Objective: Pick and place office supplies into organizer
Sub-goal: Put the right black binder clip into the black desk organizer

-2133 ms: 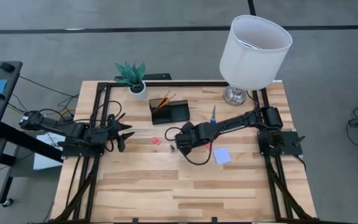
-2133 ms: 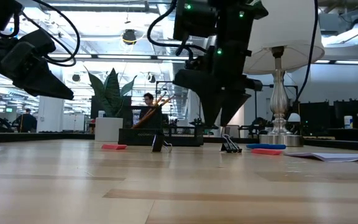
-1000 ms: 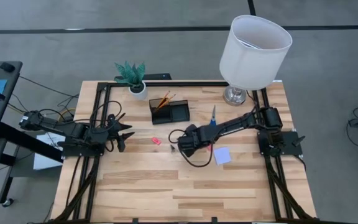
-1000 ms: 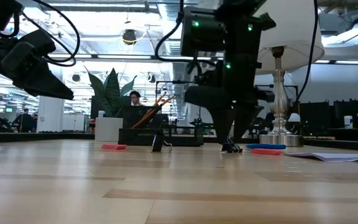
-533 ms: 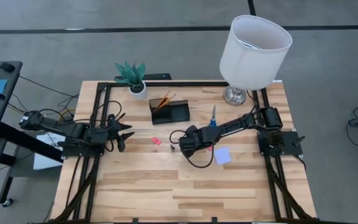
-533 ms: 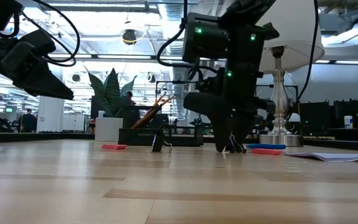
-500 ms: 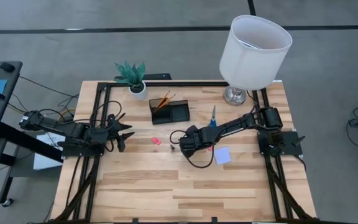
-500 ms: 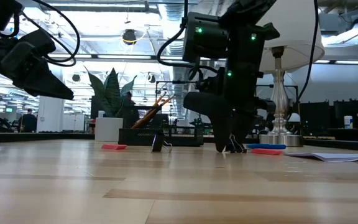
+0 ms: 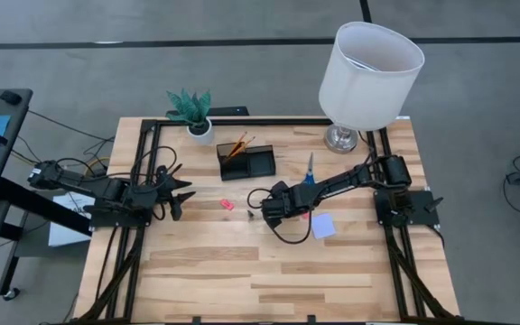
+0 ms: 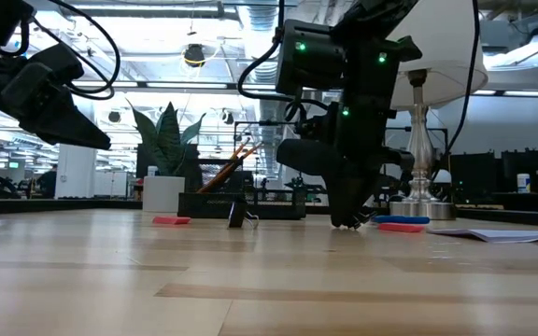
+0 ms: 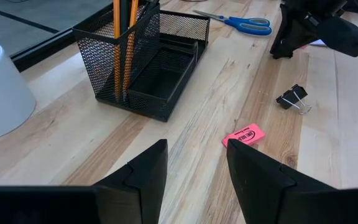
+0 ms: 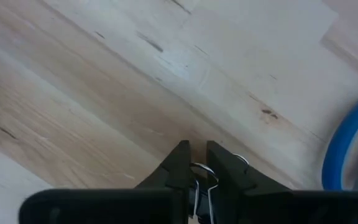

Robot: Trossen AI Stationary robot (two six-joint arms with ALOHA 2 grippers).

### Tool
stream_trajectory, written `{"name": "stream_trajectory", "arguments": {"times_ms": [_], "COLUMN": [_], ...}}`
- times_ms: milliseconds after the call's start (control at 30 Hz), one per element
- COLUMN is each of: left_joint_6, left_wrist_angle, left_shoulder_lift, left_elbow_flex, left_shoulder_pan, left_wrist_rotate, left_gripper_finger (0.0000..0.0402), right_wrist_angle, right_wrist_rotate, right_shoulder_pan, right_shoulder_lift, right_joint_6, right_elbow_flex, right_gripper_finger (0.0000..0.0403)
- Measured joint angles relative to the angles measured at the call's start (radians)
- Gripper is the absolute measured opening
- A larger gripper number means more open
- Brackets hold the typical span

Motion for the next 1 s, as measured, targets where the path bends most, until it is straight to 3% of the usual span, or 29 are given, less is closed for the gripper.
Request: {"name": "stream_trajectory", "arguments": {"times_ms": [233,467,733,1000], "left_joint_6": [0.000,0.000,0.000,0.001], "left_wrist_angle": [0.000,0.000,0.000,0.000], "left_shoulder_lift": [0.000,0.000,0.000,0.000], "left_elbow_flex": [0.000,0.000,0.000,0.000], "left_shoulder_pan": [0.000,0.000,0.000,0.000], "left_wrist_rotate": [0.000,0.000,0.000,0.000], "left_gripper_finger": [0.0159,0.0159,0.0159,0.0159], "right_wrist_angle": [-0.007,-0.037,-0.047,0.104], "right_wrist_rotate": [0.001,0.031,0.072,0.063], "right_shoulder_pan": [0.000,-0.011,-0.054,-0.130], "right_shoulder_lift": [0.003,0.007,0.006,0.004], "right_joint_6": [-0.007,-0.086,-0.252,-0.457], "right_elbow_flex": [0.011,0.107,0.267,0.359], "right_gripper_finger": [0.0032,0.0030,0.0028,0.0025]}}
